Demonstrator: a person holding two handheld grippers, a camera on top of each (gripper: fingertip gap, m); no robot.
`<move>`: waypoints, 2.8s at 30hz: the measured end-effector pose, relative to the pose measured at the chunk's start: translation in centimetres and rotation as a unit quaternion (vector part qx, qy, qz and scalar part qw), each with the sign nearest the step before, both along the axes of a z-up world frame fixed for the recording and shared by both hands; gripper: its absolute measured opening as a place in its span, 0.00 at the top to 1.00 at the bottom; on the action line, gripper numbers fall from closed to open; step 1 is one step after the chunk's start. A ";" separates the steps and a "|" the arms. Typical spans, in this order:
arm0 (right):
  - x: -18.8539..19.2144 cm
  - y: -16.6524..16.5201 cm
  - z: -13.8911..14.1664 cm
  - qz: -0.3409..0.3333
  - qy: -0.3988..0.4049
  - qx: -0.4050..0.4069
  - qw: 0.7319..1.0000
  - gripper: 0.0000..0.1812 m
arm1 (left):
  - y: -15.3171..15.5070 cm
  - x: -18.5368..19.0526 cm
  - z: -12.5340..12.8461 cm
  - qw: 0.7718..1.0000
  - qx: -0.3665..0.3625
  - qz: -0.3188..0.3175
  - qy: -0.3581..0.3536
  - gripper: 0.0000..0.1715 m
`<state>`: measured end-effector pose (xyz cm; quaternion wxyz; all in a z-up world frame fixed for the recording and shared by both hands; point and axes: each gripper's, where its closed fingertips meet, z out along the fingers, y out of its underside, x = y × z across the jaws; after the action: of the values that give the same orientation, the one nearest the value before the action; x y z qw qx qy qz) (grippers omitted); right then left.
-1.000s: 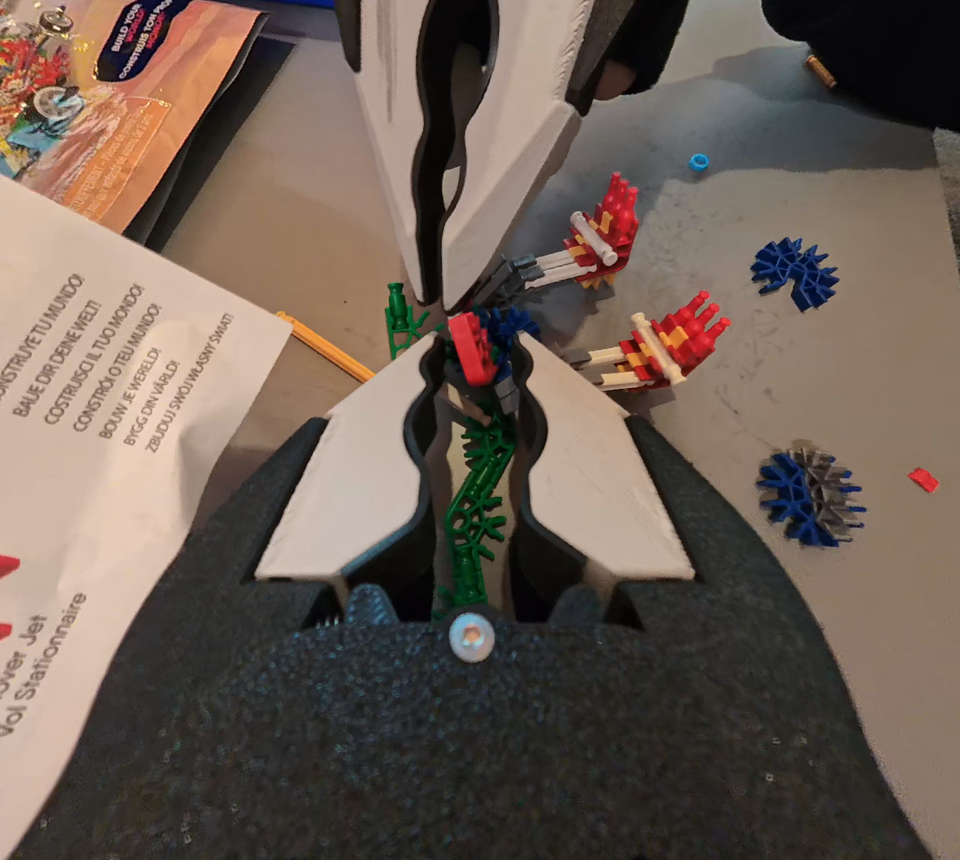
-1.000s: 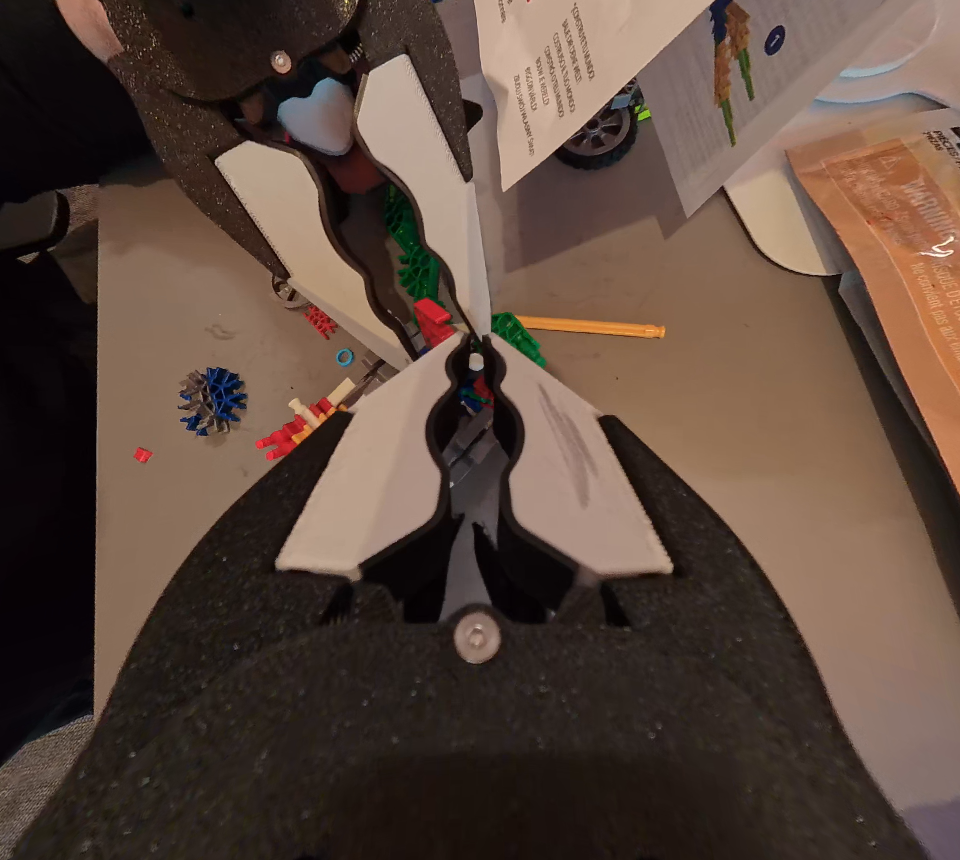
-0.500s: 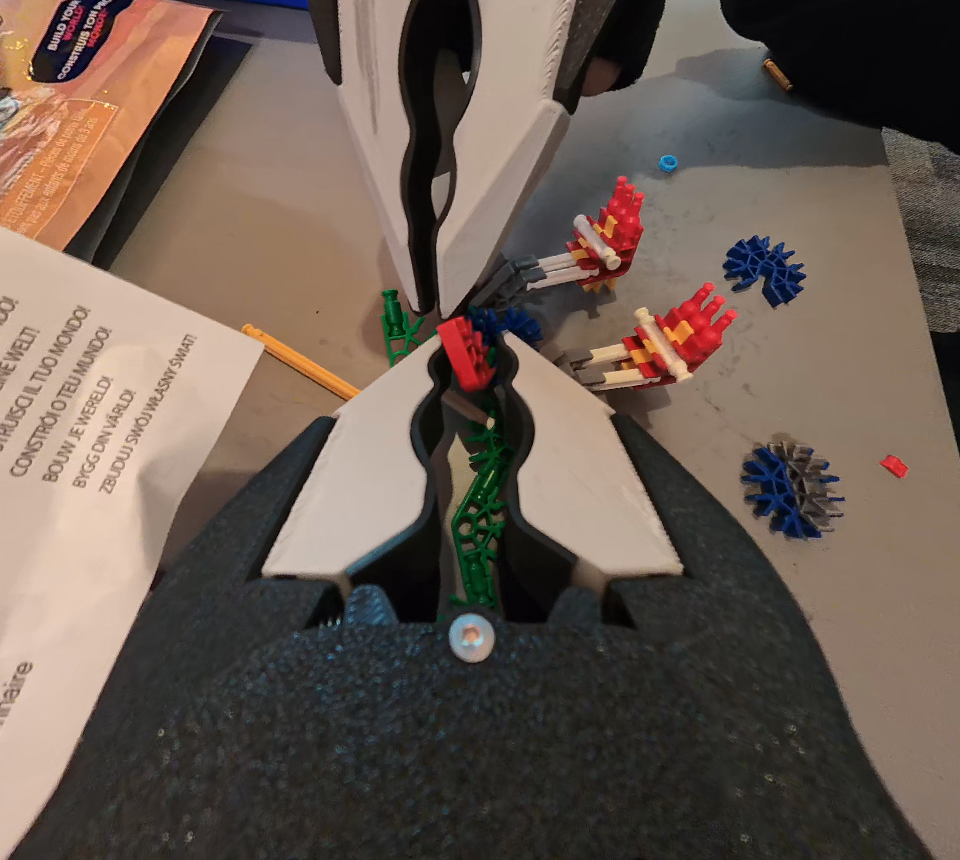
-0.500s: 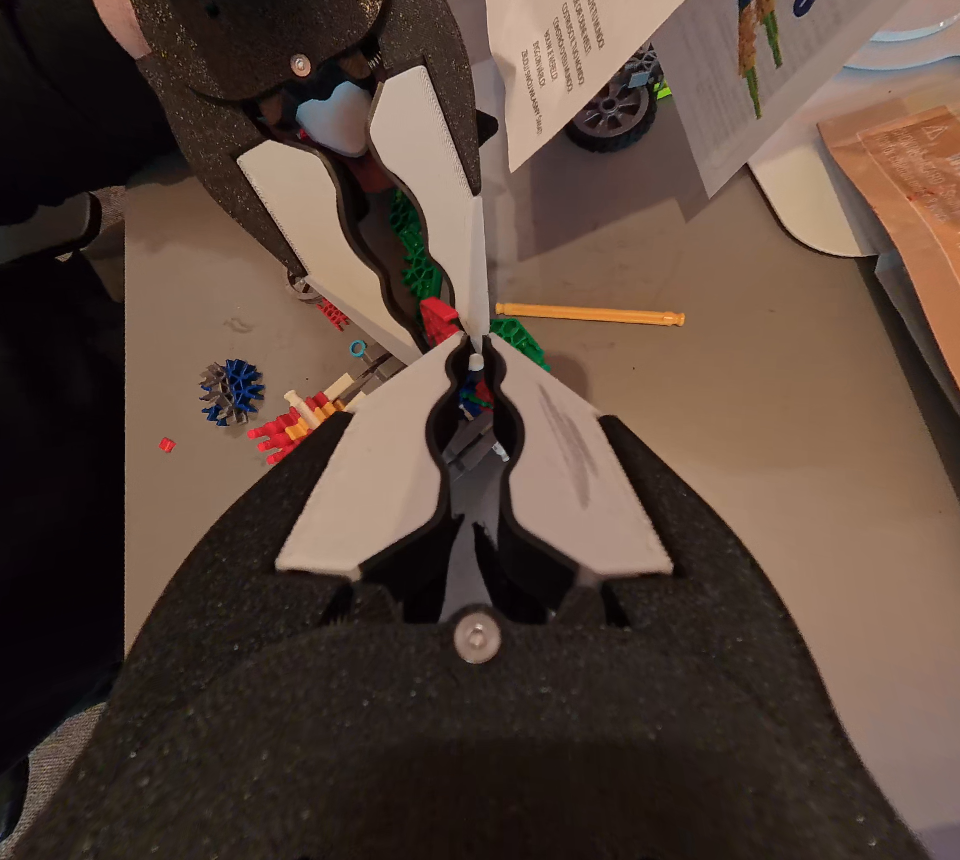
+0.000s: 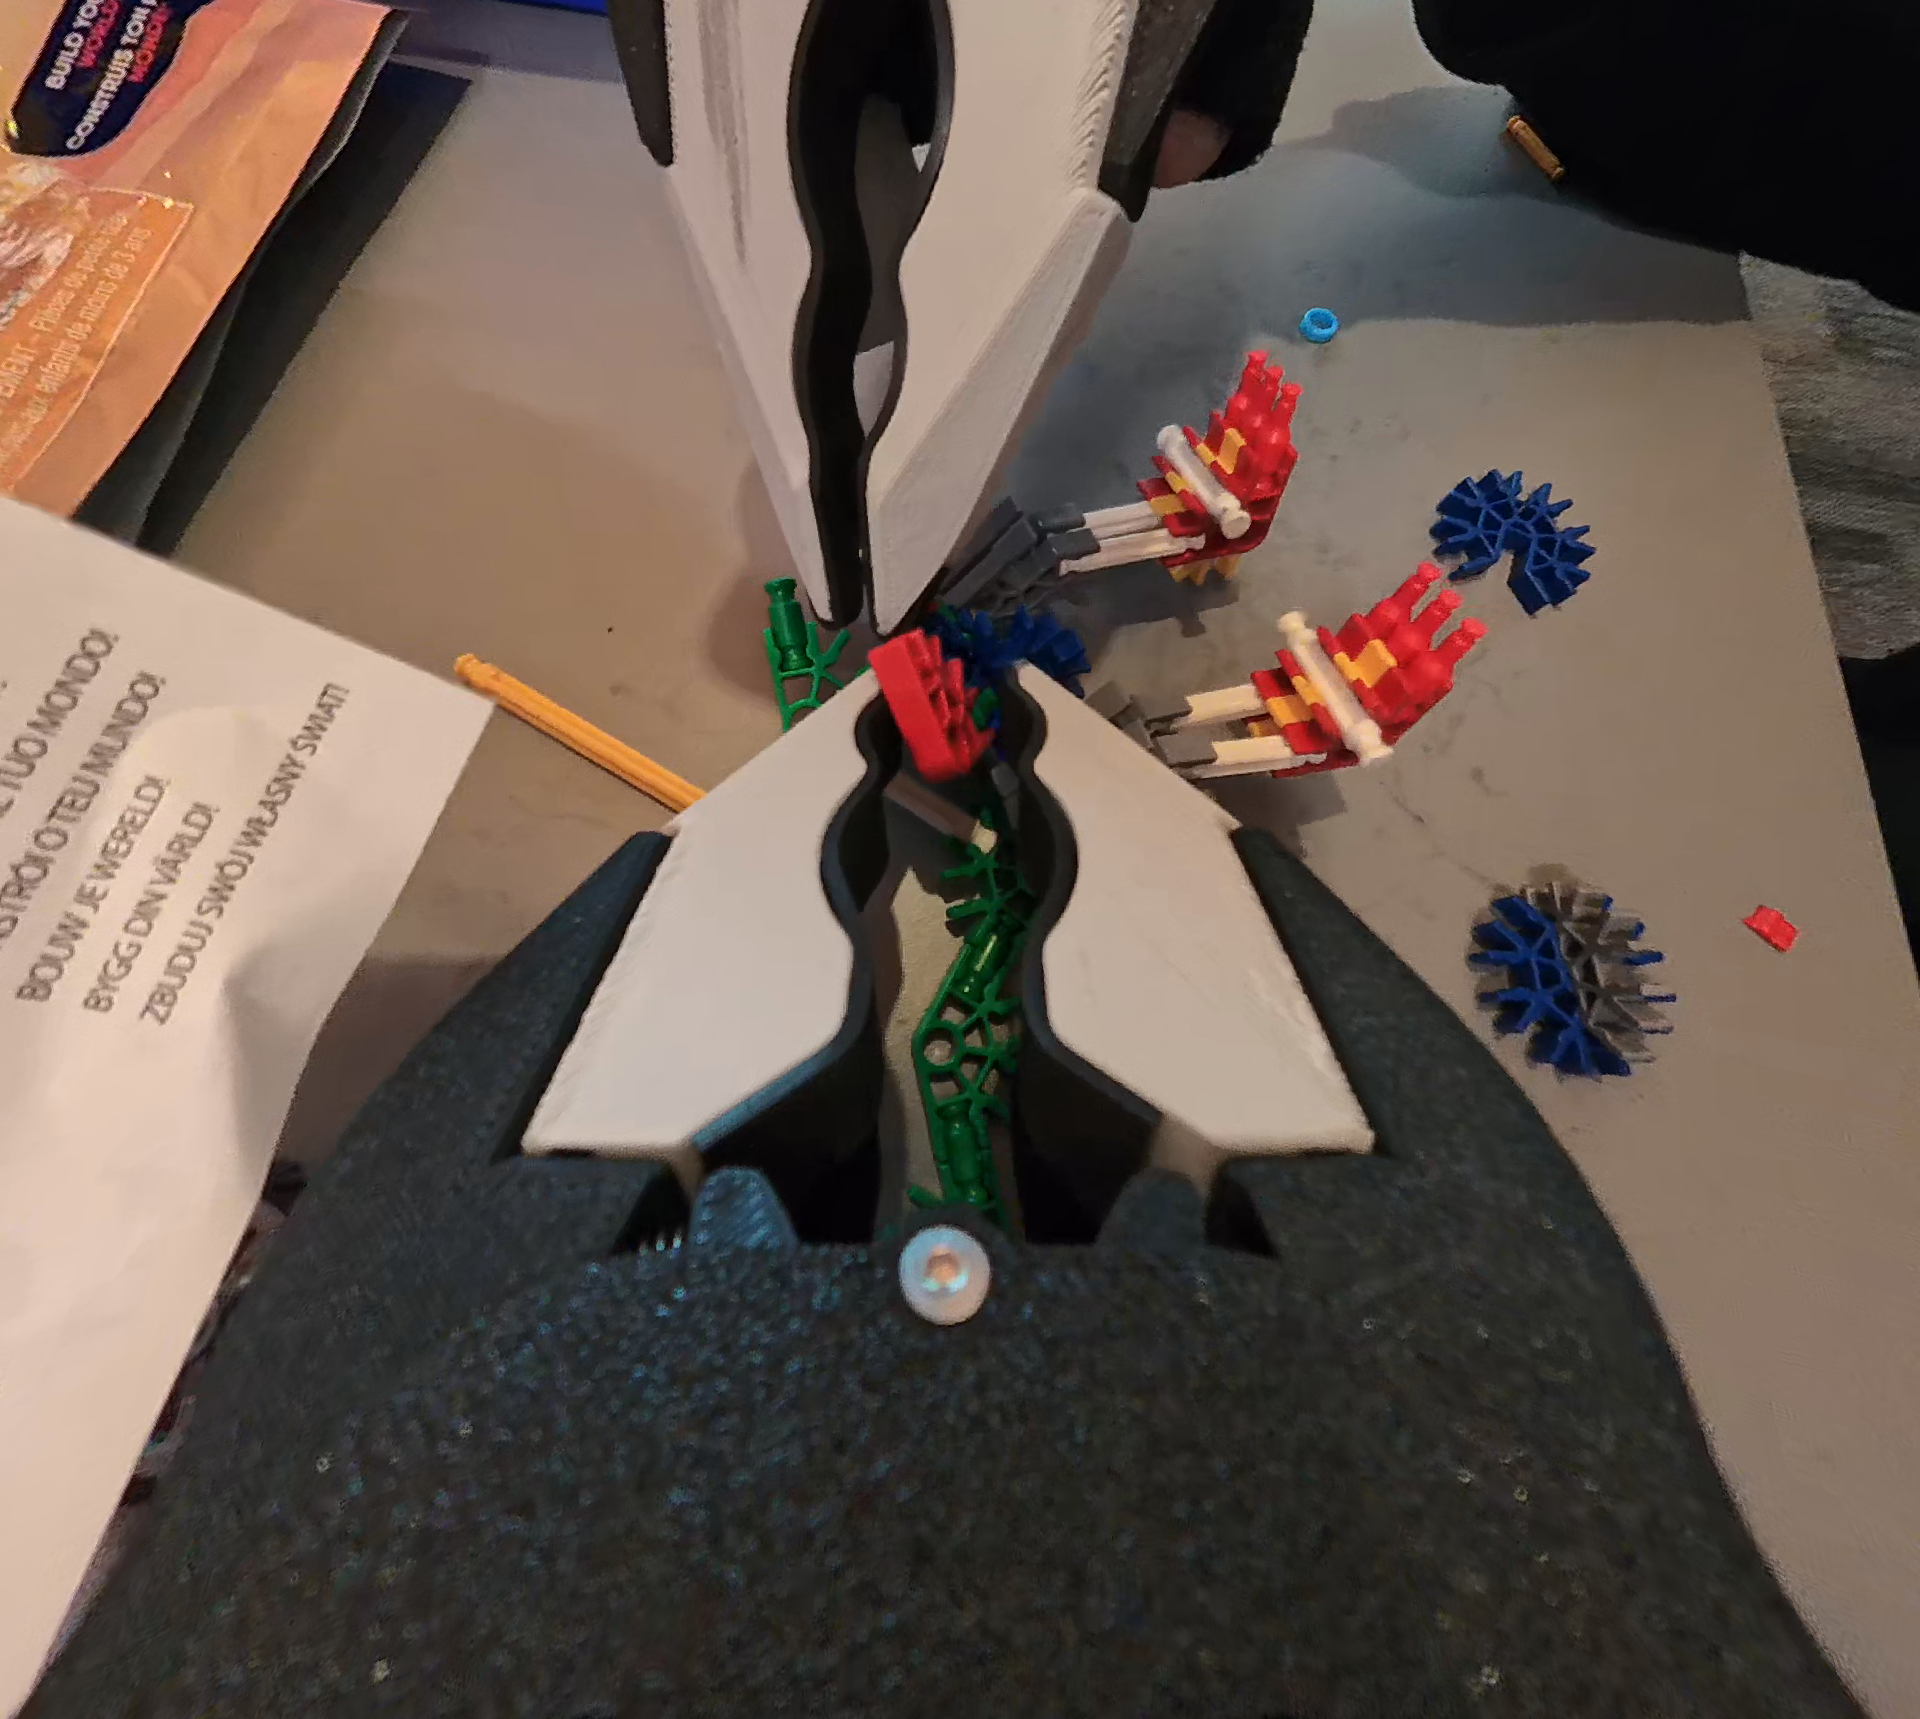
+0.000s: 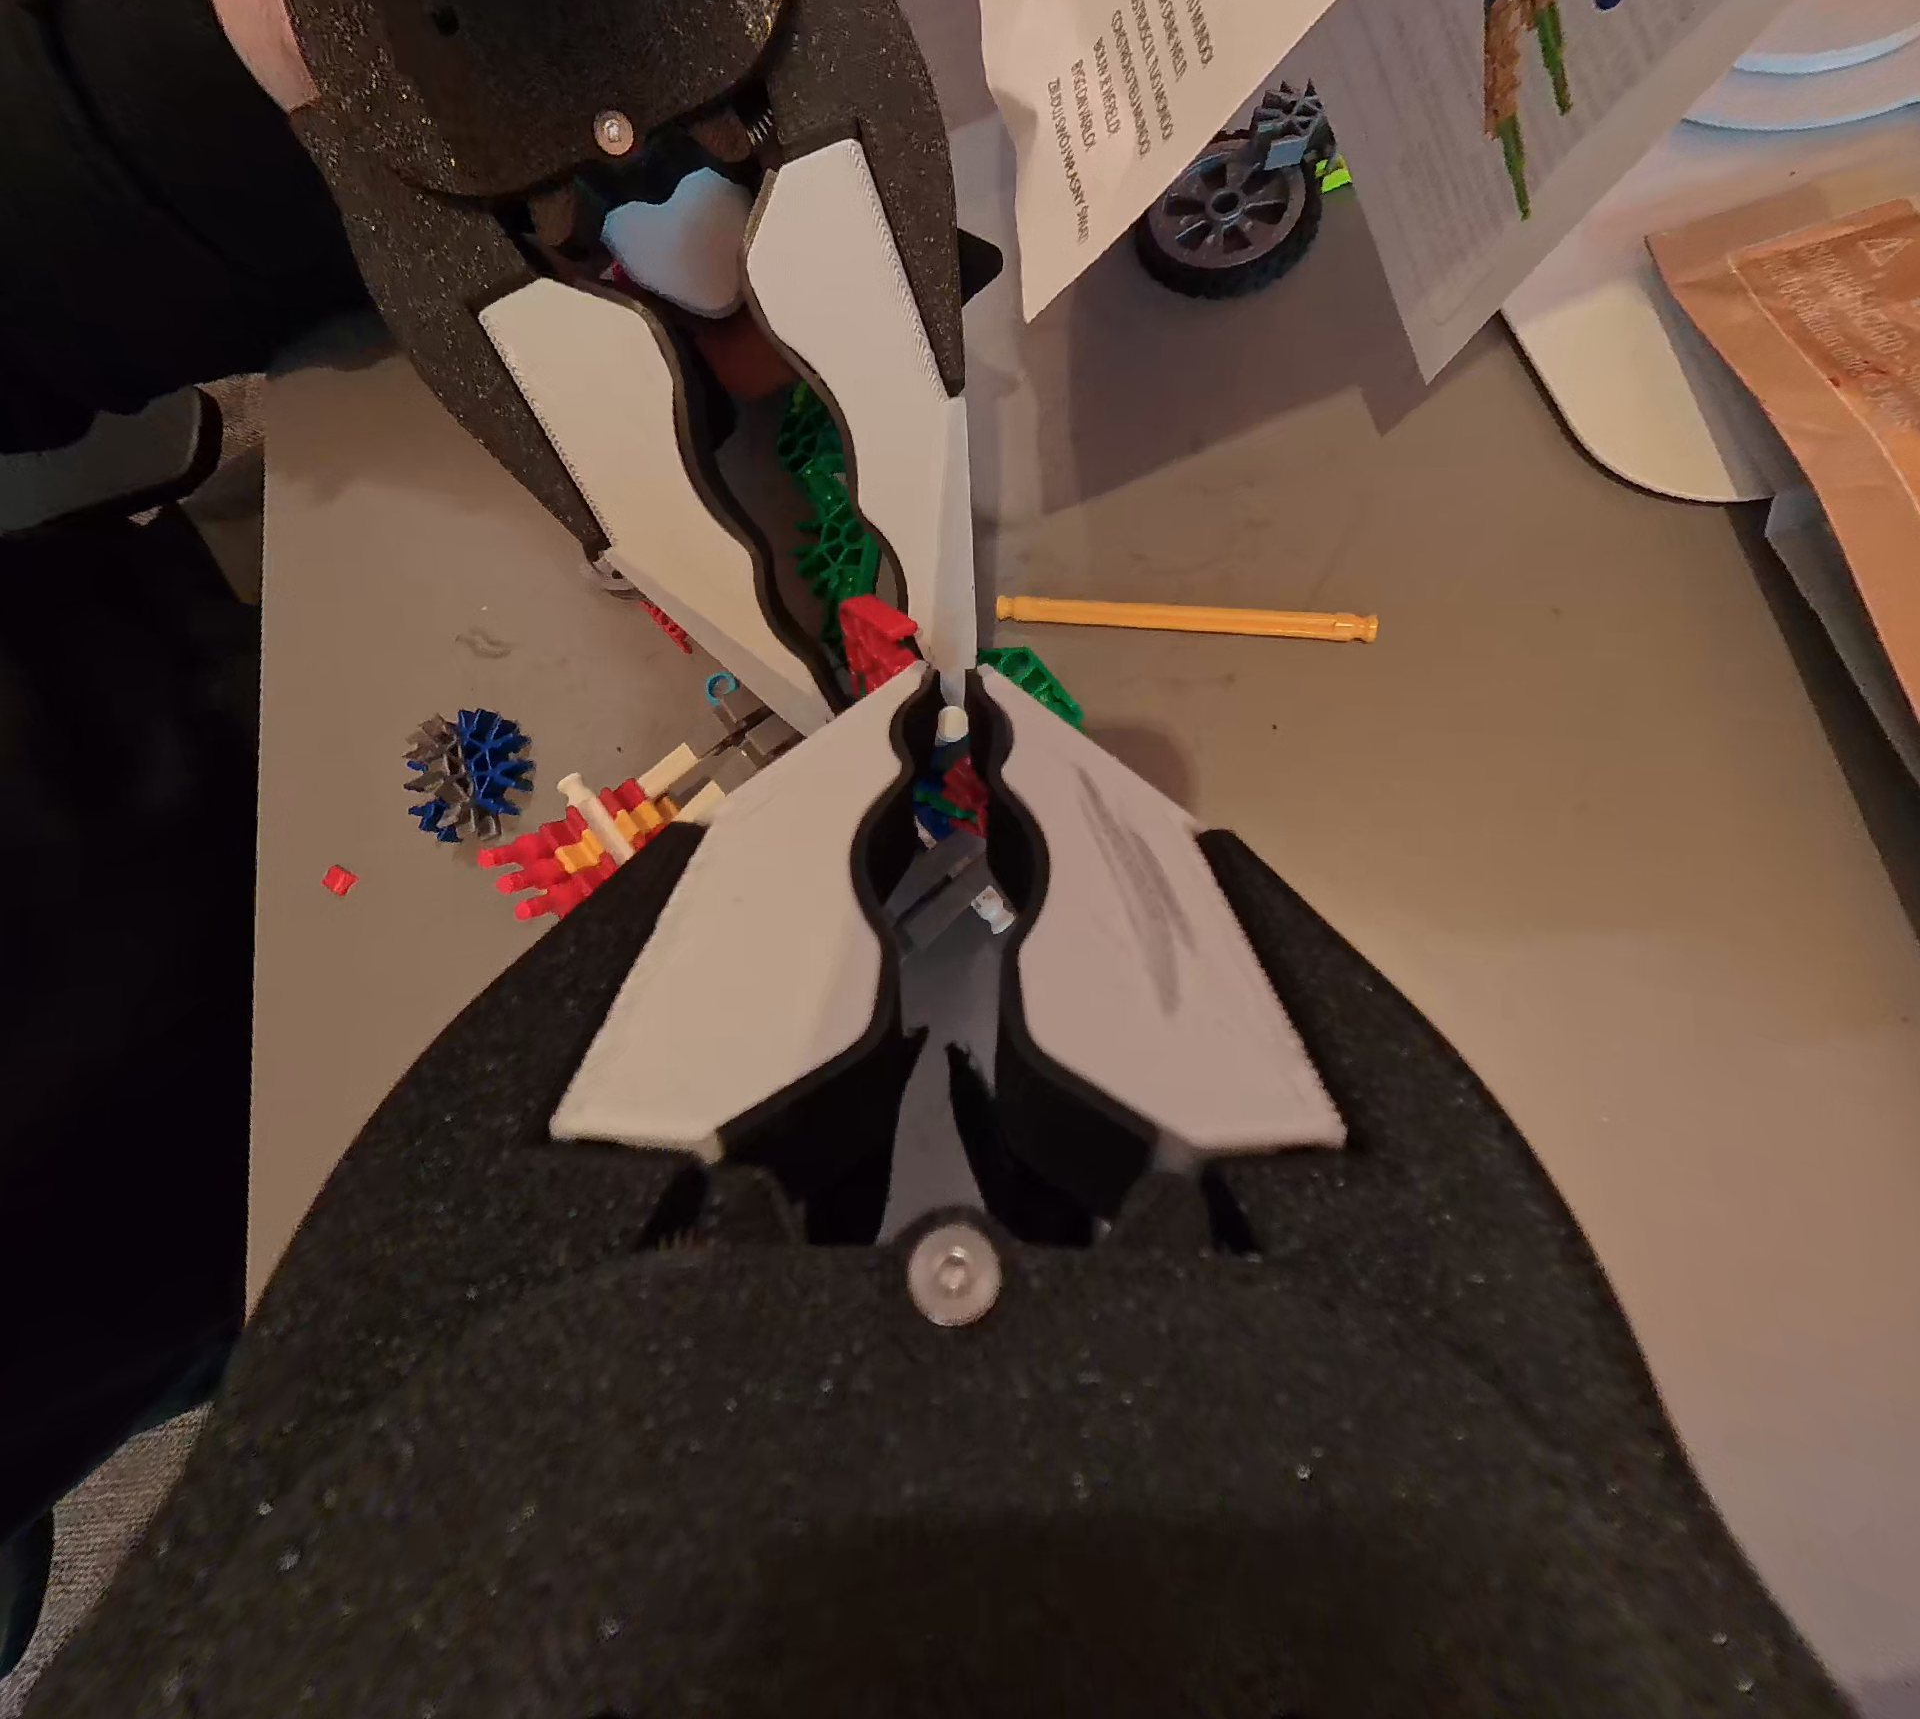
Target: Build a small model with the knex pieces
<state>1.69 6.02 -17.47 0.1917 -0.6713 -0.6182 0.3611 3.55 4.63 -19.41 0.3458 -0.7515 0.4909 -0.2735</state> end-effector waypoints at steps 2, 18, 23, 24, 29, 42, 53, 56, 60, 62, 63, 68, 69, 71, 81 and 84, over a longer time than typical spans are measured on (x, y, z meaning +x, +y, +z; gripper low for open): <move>0.1 -0.1 0.0 0.003 -0.001 -0.001 1.000 0.98 | -0.1 0.0 0.0 1.000 0.007 -0.002 0.009 0.89; 0.9 -1.3 0.1 0.029 -0.007 -0.007 1.000 0.98 | -1.0 0.5 0.0 0.998 0.031 -0.035 0.035 0.89; 0.9 -1.1 0.0 0.025 -0.006 -0.013 1.000 0.98 | -1.3 0.9 0.0 0.998 0.026 -0.044 0.021 0.91; 0.9 -1.1 0.0 0.024 -0.006 -0.013 1.000 0.98 | -1.4 1.1 0.0 0.999 0.023 -0.046 0.018 0.91; 1.0 -1.0 -0.3 0.023 -0.007 -0.009 1.000 0.98 | -1.6 1.4 0.0 0.999 0.014 -0.052 0.007 0.91; 1.4 -1.5 -0.2 0.033 0.012 -0.009 0.999 0.97 | -1.9 1.8 0.0 0.998 0.011 -0.065 -0.001 0.91; 2.3 -2.9 -0.1 0.065 0.015 -0.006 0.998 0.98 | -3.0 2.0 0.0 0.993 0.045 -0.105 0.026 0.90; 2.5 -3.2 -0.2 0.069 0.013 -0.006 0.997 0.98 | -2.7 1.8 0.0 0.993 0.055 -0.093 0.043 0.86; 2.5 -3.6 -0.3 0.076 0.011 -0.007 0.997 0.98 | -2.6 1.4 0.1 0.992 0.068 -0.079 0.073 0.82; 2.5 -3.7 -0.4 0.079 0.009 -0.007 0.997 0.98 | -2.6 1.2 0.1 0.991 0.071 -0.074 0.083 0.80; 2.5 -3.8 -0.4 0.081 0.009 -0.007 0.997 0.98 | -2.7 1.1 0.1 0.991 0.071 -0.071 0.088 0.80; 2.5 -4.2 -0.4 0.089 0.008 -0.010 0.996 0.98 | -3.2 1.1 0.1 0.989 0.070 -0.088 0.098 0.83; 2.5 -4.3 -0.4 0.091 0.008 -0.012 0.996 0.98 | -3.2 1.0 0.1 0.989 0.067 -0.093 0.097 0.83; 2.5 -4.4 -0.4 0.094 0.008 -0.015 0.995 0.98 | -3.4 1.0 0.0 0.989 0.059 -0.102 0.093 0.84; 2.6 -5.5 -0.7 0.118 0.001 -0.031 0.992 1.00 | -4.7 1.4 0.0 0.986 0.042 -0.147 0.066 0.85; 2.6 -5.5 -0.7 0.118 0.000 -0.030 0.993 1.00 | -4.8 1.5 0.0 0.986 0.037 -0.149 0.062 0.86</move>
<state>4.30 0.56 -18.21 0.1279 -0.5993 -0.6816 0.3999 5.06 -0.12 -19.42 0.2977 -0.6722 0.6274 -0.2567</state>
